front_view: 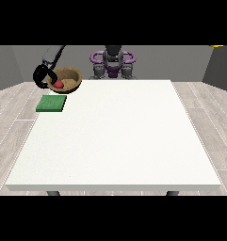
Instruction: Pick the cup and pour the ball into the bowl, then pick the bowl and place it on the pad
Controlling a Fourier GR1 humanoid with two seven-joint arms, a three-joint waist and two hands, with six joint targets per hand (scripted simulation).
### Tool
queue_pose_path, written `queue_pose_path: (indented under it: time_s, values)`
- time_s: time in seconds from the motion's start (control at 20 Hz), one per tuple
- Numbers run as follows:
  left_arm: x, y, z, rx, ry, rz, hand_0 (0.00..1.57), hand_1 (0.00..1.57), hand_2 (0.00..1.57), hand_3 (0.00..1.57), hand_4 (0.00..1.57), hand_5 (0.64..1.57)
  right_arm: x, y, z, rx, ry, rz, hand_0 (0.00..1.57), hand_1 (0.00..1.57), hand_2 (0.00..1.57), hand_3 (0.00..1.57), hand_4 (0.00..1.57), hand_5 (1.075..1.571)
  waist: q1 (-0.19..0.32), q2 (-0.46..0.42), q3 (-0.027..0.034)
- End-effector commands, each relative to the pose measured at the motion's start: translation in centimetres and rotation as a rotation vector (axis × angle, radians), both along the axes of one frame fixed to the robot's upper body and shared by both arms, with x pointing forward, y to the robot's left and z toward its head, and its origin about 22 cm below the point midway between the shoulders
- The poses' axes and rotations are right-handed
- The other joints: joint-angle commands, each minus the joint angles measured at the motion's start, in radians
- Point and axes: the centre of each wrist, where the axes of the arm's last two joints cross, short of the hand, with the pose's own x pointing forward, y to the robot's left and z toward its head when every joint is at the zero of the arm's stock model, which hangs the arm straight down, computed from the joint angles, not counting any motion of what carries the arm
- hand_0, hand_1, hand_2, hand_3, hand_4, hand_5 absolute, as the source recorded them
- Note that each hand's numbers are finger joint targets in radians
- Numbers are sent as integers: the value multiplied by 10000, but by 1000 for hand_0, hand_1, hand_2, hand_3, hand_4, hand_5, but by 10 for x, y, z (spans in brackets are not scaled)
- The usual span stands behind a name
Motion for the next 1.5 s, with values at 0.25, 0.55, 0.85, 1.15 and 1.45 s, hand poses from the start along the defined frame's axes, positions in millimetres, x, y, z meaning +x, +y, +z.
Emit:
queue_pose_path:
  time_s: [0.25,0.55,0.85,1.15,1.45]
  values:
    - [-22,36,-12,107,-616,601,0,0,0,0,1203,1542,9,-52,72,-26,-400,-138,1571,1571,1571,532,1099,1564,-457,639,12]
    - [-21,37,-9,-72,-864,445,0,0,0,0,1210,1555,7,-62,67,-75,-454,-184,1571,1571,1571,381,1123,1568,-240,1023,15]
    - [-16,23,12,273,-1271,-174,0,0,0,0,1208,1553,13,-58,45,912,-848,-1019,1571,1571,1571,444,1060,1569,451,1354,26]
    - [-18,32,-6,260,-1000,332,0,0,0,0,1203,1557,20,-51,46,1370,-962,-509,1571,1571,1571,552,1023,1571,-105,1341,17]
    - [-28,41,20,244,-1361,-87,0,0,0,0,1191,1561,1,-88,46,1437,-1134,-2163,1571,1571,1571,1163,191,1557,304,1595,22]
